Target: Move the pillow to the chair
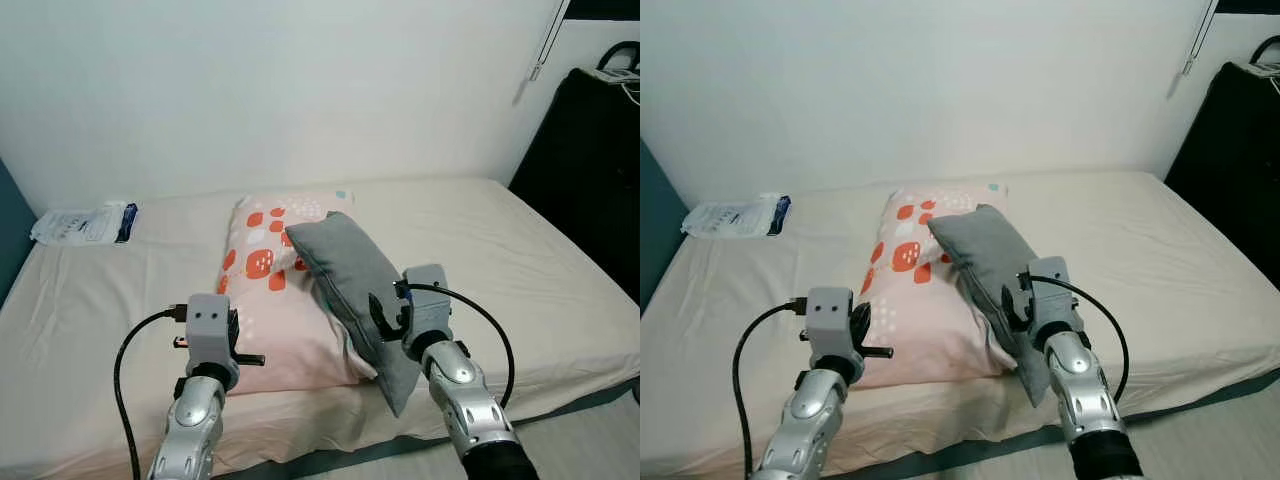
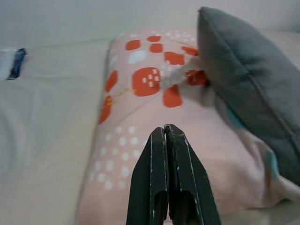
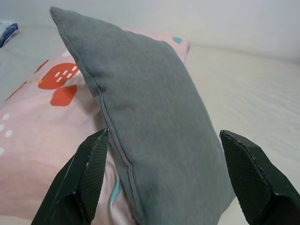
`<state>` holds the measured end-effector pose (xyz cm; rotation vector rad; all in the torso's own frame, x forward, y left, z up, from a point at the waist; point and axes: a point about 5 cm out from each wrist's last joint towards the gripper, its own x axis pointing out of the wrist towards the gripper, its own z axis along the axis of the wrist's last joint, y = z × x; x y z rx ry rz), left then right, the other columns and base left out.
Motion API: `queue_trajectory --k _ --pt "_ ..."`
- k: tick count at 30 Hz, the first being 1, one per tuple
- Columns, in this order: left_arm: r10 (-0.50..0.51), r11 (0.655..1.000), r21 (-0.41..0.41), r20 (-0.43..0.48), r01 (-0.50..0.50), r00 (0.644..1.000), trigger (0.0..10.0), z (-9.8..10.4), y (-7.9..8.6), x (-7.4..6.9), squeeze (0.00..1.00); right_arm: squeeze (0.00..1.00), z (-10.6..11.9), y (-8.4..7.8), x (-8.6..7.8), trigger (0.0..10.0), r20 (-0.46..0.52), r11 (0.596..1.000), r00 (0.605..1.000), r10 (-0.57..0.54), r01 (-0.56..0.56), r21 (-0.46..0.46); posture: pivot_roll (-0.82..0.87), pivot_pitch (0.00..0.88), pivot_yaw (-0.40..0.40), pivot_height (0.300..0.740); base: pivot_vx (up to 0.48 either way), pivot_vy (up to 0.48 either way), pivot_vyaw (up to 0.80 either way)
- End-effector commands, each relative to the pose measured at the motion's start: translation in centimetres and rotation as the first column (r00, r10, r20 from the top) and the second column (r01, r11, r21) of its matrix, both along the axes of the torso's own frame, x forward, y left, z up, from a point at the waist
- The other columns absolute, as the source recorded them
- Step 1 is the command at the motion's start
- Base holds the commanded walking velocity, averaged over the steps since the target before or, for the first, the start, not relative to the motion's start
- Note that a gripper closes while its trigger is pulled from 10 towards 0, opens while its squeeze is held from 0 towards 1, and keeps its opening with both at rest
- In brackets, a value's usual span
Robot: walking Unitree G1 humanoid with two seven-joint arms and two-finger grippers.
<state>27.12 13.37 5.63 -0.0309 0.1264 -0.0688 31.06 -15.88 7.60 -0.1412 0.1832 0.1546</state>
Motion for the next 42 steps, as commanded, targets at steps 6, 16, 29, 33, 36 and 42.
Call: queue_trajectory --k 6,16,29,33,36,42 --pt "0.013 1.000 -0.005 -0.017 -0.013 1.000 10.0 -0.2 0.3 -0.2 0.00 0.00 0.0 0.7 0.1 10.0 0.000 0.999 1.000 0.008 -0.008 0.042 0.04 0.000 -0.075 0.740 0.000 -0.400 0.40" --pt "0.021 1.000 -0.015 -0.014 -0.021 1.000 10.0 -0.2 0.6 -0.1 0.00 0.00 -0.1 0.3 0.1 10.0 -0.006 0.999 1.000 -0.007 0.008 0.048 0.04 0.000 -0.069 0.740 0.000 0.000 0.00" --pt "0.028 0.999 0.033 -0.033 -0.027 0.999 10.0 -0.4 0.9 0.0 0.00 0.00 -0.3 0.5 0.1 10.0 -0.013 0.999 1.000 -0.007 0.008 0.051 0.05 0.000 -0.071 0.740 0.000 -0.121 0.00" --pt "0.034 0.999 0.040 -0.048 -0.032 0.998 10.0 -0.5 0.9 0.0 0.00 0.00 -0.3 0.4 0.1 10.0 -0.015 0.999 1.000 -0.009 0.009 0.050 0.05 0.000 -0.073 0.740 0.000 -0.480 0.00" --pt "0.065 0.998 0.002 -0.070 -0.065 0.995 10.0 -0.8 1.1 -0.1 0.00 0.00 -0.4 0.4 0.0 10.0 -0.018 0.999 1.000 -0.010 0.011 0.051 0.05 0.000 -0.075 0.740 0.000 -0.160 0.00" --pt "0.063 0.997 -0.029 -0.085 -0.066 0.994 10.0 -1.0 1.1 -0.2 0.00 0.00 -0.5 0.3 -0.1 10.0 -0.024 0.999 1.000 -0.011 0.013 0.052 0.05 0.000 -0.078 0.740 0.000 0.000 0.00"
